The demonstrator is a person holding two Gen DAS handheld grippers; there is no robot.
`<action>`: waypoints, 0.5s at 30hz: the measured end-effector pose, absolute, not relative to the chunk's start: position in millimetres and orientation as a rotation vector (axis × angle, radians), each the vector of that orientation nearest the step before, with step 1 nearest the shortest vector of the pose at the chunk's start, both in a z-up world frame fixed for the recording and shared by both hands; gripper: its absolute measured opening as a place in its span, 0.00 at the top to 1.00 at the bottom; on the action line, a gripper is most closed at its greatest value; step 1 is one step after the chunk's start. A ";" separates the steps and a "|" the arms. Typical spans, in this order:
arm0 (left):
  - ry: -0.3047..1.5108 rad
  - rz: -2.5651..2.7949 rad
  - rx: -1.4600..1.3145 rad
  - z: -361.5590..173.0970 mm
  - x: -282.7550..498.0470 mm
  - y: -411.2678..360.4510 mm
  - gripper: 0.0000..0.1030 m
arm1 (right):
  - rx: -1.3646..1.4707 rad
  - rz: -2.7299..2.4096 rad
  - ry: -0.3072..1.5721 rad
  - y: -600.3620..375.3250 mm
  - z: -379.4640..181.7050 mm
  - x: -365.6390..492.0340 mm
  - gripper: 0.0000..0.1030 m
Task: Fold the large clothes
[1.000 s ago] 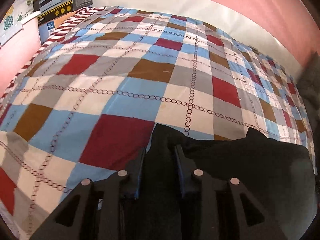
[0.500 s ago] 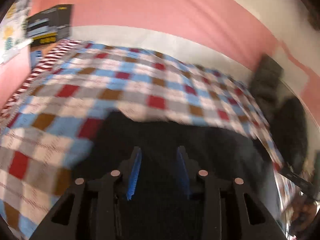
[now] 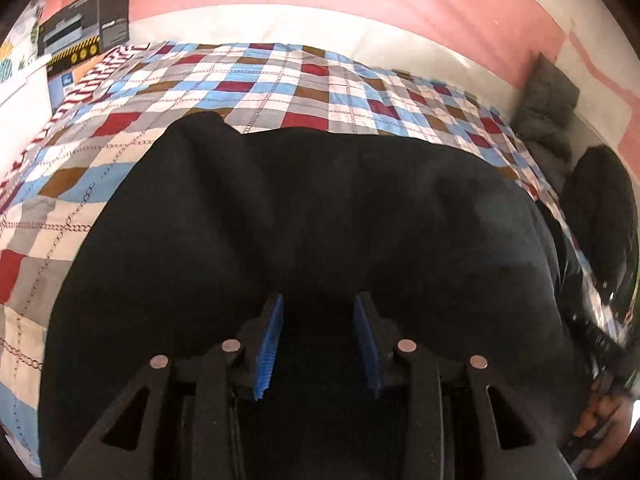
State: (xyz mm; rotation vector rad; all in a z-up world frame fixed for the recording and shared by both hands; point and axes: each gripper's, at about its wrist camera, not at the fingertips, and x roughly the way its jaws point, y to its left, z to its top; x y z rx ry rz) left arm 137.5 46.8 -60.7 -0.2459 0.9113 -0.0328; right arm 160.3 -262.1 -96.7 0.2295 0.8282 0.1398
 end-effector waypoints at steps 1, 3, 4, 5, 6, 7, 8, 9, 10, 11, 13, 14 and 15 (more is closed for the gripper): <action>0.908 -0.034 -0.255 -62.9 137.8 47.8 0.62 | 0.245 0.134 0.825 -266.1 -98.7 160.6 1.00; 0.889 -0.046 -0.261 -68.4 137.7 47.4 0.62 | 0.288 0.129 0.815 -276.5 -106.5 162.0 1.00; 0.883 -0.045 -0.246 -71.7 140.0 45.4 0.62 | 0.305 0.127 0.809 -282.0 -111.3 163.1 1.00; 0.878 -0.041 -0.229 -74.5 140.9 42.6 0.62 | 0.310 0.126 0.803 -284.8 -114.0 163.5 1.00; 0.870 -0.036 -0.213 -76.3 142.7 39.5 0.62 | 0.308 0.121 0.799 -285.4 -114.8 163.6 1.00; 0.866 -0.032 -0.206 -76.9 143.8 39.0 0.62 | 0.307 0.118 0.798 -284.6 -114.7 163.0 1.00; 0.867 -0.027 -0.206 -77.3 144.3 38.9 0.62 | 0.309 0.114 0.798 -284.4 -114.8 163.3 1.00; 0.870 -0.026 -0.208 -76.0 144.1 39.5 0.62 | 0.312 0.109 0.801 -284.4 -113.6 163.8 1.00; 0.876 -0.026 -0.206 -73.2 143.3 40.5 0.62 | 0.302 0.101 0.812 -282.8 -108.5 164.4 1.00; 0.890 -0.028 -0.202 -68.7 142.3 41.9 0.62 | 0.292 0.095 0.820 -281.7 -105.1 164.1 1.00; 0.914 -0.035 -0.194 -58.3 140.9 46.4 0.62 | 0.260 0.076 0.847 -279.2 -87.4 164.0 1.00; 0.916 -0.035 -0.190 -54.1 140.7 49.0 0.62 | 0.257 0.077 0.839 -279.9 -79.4 163.2 1.00; 0.906 -0.030 -0.187 -48.2 141.4 53.7 0.62 | 0.263 0.088 0.816 -282.0 -69.5 163.0 1.00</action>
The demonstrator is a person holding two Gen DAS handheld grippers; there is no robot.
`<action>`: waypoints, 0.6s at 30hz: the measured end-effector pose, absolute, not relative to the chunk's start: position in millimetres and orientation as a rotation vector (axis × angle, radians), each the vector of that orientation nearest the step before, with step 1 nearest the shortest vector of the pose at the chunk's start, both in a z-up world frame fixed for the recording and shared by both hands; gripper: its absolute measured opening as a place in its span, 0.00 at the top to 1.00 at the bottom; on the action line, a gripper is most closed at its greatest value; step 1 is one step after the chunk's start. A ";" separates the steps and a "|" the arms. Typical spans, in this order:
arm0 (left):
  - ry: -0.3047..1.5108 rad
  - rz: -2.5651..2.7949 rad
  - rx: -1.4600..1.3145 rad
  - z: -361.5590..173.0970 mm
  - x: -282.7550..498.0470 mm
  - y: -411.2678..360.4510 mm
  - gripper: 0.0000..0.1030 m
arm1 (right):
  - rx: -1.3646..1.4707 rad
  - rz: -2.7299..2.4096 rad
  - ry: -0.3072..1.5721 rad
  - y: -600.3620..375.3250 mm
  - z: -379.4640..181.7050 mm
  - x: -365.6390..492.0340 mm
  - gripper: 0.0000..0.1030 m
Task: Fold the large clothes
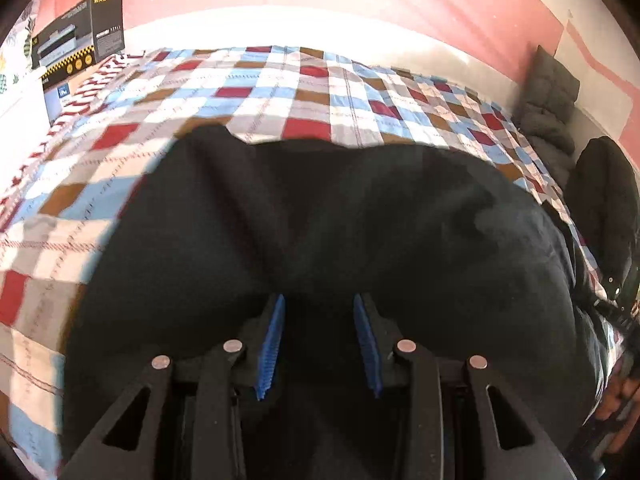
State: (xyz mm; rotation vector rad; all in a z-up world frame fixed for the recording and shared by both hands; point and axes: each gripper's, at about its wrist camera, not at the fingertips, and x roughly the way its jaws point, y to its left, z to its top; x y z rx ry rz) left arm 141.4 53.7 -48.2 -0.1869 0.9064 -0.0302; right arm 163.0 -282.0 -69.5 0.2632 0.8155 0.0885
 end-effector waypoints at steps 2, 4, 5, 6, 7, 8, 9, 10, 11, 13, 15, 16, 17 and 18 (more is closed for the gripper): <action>0.882 -0.017 -0.190 -40.7 147.8 65.2 0.62 | 0.274 0.099 0.781 -283.6 -55.2 169.2 1.00; 0.879 0.015 -0.208 -38.6 162.5 81.3 0.62 | 0.282 0.103 0.769 -283.4 -50.3 186.4 1.00; 0.882 0.034 -0.216 -39.5 169.6 88.7 0.62 | 0.280 0.103 0.772 -282.6 -51.2 194.2 1.00; 0.880 0.052 -0.224 -41.1 177.9 97.0 0.62 | 0.272 0.098 0.784 -282.0 -55.4 207.5 1.00; 0.876 0.069 -0.226 -43.8 184.5 103.9 0.62 | 0.263 0.090 0.795 -282.7 -59.7 215.4 1.00; 0.876 0.087 -0.230 -48.2 191.6 111.1 0.62 | 0.248 0.077 0.809 -284.3 -66.1 221.7 1.00; 0.880 0.099 -0.239 -54.9 197.9 117.0 0.62 | 0.233 0.056 0.833 -288.3 -78.9 231.0 1.00; 0.878 0.097 -0.256 -63.6 202.6 121.8 0.62 | 0.255 0.055 0.842 -292.9 -87.6 233.0 1.00; 0.873 0.096 -0.266 -69.5 204.0 122.8 0.62 | 0.315 0.067 0.848 -300.9 -98.7 235.1 1.00; 0.854 0.110 -0.228 -79.9 205.9 113.3 0.62 | 0.337 0.066 0.843 -305.1 -107.0 233.9 1.00; 0.850 0.139 -0.164 -83.8 207.8 101.7 0.62 | 0.304 0.048 0.841 -299.4 -108.7 234.3 1.00; 0.850 0.147 -0.149 -83.7 208.7 99.4 0.62 | 0.293 0.042 0.844 -297.6 -109.0 234.9 1.00; 0.851 0.149 -0.147 -83.3 209.0 100.0 0.62 | 0.292 0.041 0.847 -296.9 -109.2 235.9 1.00; 0.856 0.143 -0.160 -82.7 209.3 102.6 0.62 | 0.302 0.044 0.853 -298.5 -108.7 236.2 1.00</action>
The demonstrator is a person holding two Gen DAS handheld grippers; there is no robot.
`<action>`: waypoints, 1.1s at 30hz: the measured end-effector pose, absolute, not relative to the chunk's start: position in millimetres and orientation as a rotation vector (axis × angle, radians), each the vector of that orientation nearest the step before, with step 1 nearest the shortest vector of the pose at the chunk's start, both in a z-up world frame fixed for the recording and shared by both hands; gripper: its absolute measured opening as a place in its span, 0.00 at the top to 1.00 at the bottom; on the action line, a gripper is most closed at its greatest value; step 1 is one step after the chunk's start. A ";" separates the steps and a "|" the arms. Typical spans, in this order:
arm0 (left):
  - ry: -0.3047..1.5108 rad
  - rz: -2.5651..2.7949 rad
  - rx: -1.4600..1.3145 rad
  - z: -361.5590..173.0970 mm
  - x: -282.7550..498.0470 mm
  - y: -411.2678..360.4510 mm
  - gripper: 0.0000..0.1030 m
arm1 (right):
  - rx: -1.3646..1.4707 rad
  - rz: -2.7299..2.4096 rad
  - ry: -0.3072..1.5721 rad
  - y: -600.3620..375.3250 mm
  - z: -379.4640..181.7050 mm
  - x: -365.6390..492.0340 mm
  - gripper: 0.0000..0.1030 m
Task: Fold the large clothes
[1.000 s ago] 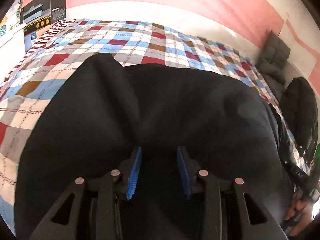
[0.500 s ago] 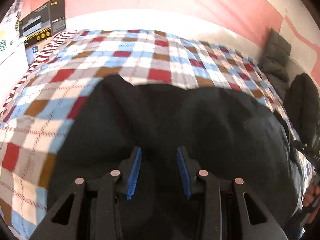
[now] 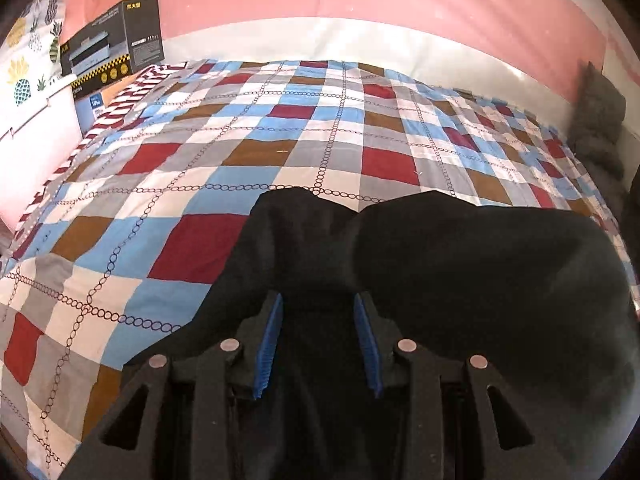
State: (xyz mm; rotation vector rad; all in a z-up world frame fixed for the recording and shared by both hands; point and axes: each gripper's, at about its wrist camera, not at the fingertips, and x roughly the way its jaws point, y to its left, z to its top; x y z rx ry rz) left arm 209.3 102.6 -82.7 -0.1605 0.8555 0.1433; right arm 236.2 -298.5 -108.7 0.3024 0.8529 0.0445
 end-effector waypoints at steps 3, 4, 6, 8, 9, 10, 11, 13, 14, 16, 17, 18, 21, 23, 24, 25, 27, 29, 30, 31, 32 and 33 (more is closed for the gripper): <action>0.889 0.120 -0.188 -74.8 209.9 110.9 0.62 | 0.323 0.054 0.882 -303.5 -101.2 236.5 1.00; 0.895 0.117 -0.188 -70.4 208.2 111.9 0.62 | 0.320 0.055 0.891 -304.5 -95.9 234.0 1.00; 0.893 0.096 -0.200 -55.8 194.0 113.7 0.62 | 0.306 0.062 0.876 -305.3 -83.4 220.9 0.98; 0.869 0.064 -0.214 -42.9 170.9 113.5 0.62 | 0.302 0.090 0.844 -307.2 -70.9 197.5 0.98; 0.857 0.053 -0.205 -37.8 158.6 111.3 0.62 | 0.300 0.103 0.829 -308.6 -66.2 183.1 0.98; 0.846 0.045 -0.187 -33.7 142.7 108.8 0.62 | 0.299 0.108 0.818 -309.8 -63.3 166.1 0.98; 0.844 0.046 -0.179 -31.7 131.5 107.0 0.62 | 0.301 0.115 0.823 -310.3 -64.3 150.9 0.98; 0.865 0.034 -0.186 -33.7 102.8 104.9 0.62 | 0.286 0.119 0.849 -309.8 -69.6 130.8 0.98; 0.879 0.031 -0.191 -36.5 92.9 104.3 0.61 | 0.275 0.122 0.858 -308.9 -72.2 123.4 0.98; 0.908 0.033 -0.183 -45.4 73.8 101.4 0.61 | 0.258 0.118 0.882 -309.5 -81.2 108.4 0.98; 0.915 0.039 -0.174 -48.8 64.1 99.0 0.61 | 0.260 0.116 0.888 -310.4 -83.5 104.3 0.98; 0.920 0.042 -0.168 -48.9 58.0 96.1 0.61 | 0.261 0.113 0.890 -310.6 -83.4 99.9 0.98; 0.934 0.017 -0.169 -37.1 37.6 80.6 0.61 | 0.248 0.123 0.907 -302.6 -75.5 85.7 0.92; 0.919 -0.039 -0.175 -25.5 25.9 62.8 0.58 | 0.239 0.175 0.904 -290.4 -67.3 74.7 0.70; 0.907 -0.063 -0.159 -20.8 22.4 52.3 0.54 | 0.214 0.217 0.893 -276.9 -62.2 67.3 0.64; 0.895 -0.091 -0.136 -16.8 20.4 38.9 0.53 | 0.197 0.246 0.888 -267.0 -59.4 63.8 0.58; 0.892 -0.142 -0.116 -14.5 23.8 14.1 0.53 | 0.149 0.326 0.872 -239.8 -54.2 59.5 0.57; 0.903 -0.177 -0.108 -18.1 31.0 -4.5 0.52 | 0.098 0.358 0.856 -220.1 -55.0 59.1 0.57; 0.914 -0.181 -0.095 -23.2 36.0 -12.0 0.51 | 0.075 0.363 0.853 -211.8 -57.8 60.9 0.57; 0.931 -0.161 -0.067 -29.9 41.4 -18.1 0.50 | 0.055 0.349 0.872 -205.8 -66.5 66.4 0.57; 0.941 -0.146 -0.042 -36.0 45.0 -22.8 0.49 | 0.047 0.336 0.889 -205.8 -72.5 69.2 0.57; 0.940 -0.141 -0.032 -37.7 45.3 -24.6 0.48 | 0.050 0.321 0.909 -207.9 -79.7 72.6 0.57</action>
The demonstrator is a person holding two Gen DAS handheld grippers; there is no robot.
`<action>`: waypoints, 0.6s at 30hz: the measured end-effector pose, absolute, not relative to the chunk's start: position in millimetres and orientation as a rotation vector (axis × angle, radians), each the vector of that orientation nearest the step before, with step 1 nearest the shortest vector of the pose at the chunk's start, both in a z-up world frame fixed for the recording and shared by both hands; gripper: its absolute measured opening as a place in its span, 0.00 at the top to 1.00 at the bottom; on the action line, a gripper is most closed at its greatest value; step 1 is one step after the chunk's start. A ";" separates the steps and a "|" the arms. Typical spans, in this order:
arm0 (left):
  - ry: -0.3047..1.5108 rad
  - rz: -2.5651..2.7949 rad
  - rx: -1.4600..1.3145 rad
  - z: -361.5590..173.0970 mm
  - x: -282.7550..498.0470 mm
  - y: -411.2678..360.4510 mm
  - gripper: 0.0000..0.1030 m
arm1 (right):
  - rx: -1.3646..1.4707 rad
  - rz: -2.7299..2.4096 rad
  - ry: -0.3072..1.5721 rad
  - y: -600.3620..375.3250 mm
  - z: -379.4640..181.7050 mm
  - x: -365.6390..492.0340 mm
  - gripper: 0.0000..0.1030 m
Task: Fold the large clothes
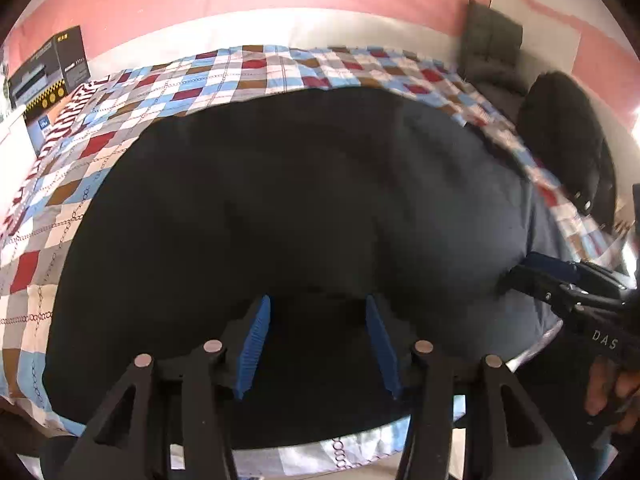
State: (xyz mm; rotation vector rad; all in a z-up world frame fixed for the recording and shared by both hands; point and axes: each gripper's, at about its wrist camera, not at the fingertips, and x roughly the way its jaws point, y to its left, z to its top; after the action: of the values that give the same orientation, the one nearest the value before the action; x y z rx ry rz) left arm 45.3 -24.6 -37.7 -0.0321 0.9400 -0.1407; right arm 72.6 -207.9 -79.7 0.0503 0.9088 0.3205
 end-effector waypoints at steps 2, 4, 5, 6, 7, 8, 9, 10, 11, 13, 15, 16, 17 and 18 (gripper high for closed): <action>0.936 -0.140 -0.024 -34.7 43.5 -24.9 0.47 | 0.066 0.320 0.904 -214.8 -79.7 70.3 0.57; 0.938 -0.144 -0.027 -33.6 40.6 -22.1 0.46 | 0.048 0.303 0.907 -222.7 -79.2 65.1 0.57; 0.941 -0.141 -0.032 -34.4 39.9 -19.8 0.46 | 0.046 0.297 0.912 -225.6 -79.3 62.5 0.57; 0.940 -0.139 -0.036 -35.4 38.4 -18.9 0.45 | 0.056 0.286 0.919 -232.8 -80.8 61.1 0.57; 0.940 -0.135 -0.036 -36.2 37.4 -17.9 0.44 | 0.069 0.276 0.922 -236.0 -80.6 58.3 0.57; 0.939 -0.132 -0.034 -37.4 36.4 -18.6 0.43 | 0.087 0.262 0.924 -241.8 -80.4 56.9 0.57; 0.937 -0.129 -0.031 -38.0 35.0 -19.0 0.43 | 0.097 0.252 0.925 -245.2 -80.1 56.4 0.57; 0.936 -0.126 -0.025 -38.4 32.7 -20.2 0.42 | 0.113 0.234 0.926 -251.2 -80.5 56.1 0.57; 0.936 -0.125 -0.020 -38.8 31.6 -20.7 0.42 | 0.126 0.221 0.926 -256.2 -80.7 56.0 0.57; 0.939 -0.124 -0.011 -38.2 31.1 -20.9 0.42 | 0.157 0.194 0.926 -268.1 -81.5 57.1 0.57; 0.946 -0.122 -0.010 -36.7 30.6 -20.1 0.42 | 0.167 0.175 0.925 -275.3 -80.2 57.8 0.57; 0.947 -0.118 -0.011 -35.6 30.4 -19.8 0.42 | 0.170 0.172 0.923 -277.4 -78.8 58.7 0.57; 0.948 -0.114 -0.010 -33.6 30.4 -18.3 0.42 | 0.175 0.167 0.921 -279.4 -76.7 59.5 0.57; 0.946 -0.108 -0.008 -31.9 30.7 -16.4 0.42 | 0.179 0.167 0.920 -281.3 -75.6 60.7 0.57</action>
State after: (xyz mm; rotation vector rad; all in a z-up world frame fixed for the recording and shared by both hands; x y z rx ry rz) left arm 30.7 -16.4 -31.9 -0.0081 0.9464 -0.1084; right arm 60.7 -281.3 -75.6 0.1791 0.9202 0.1666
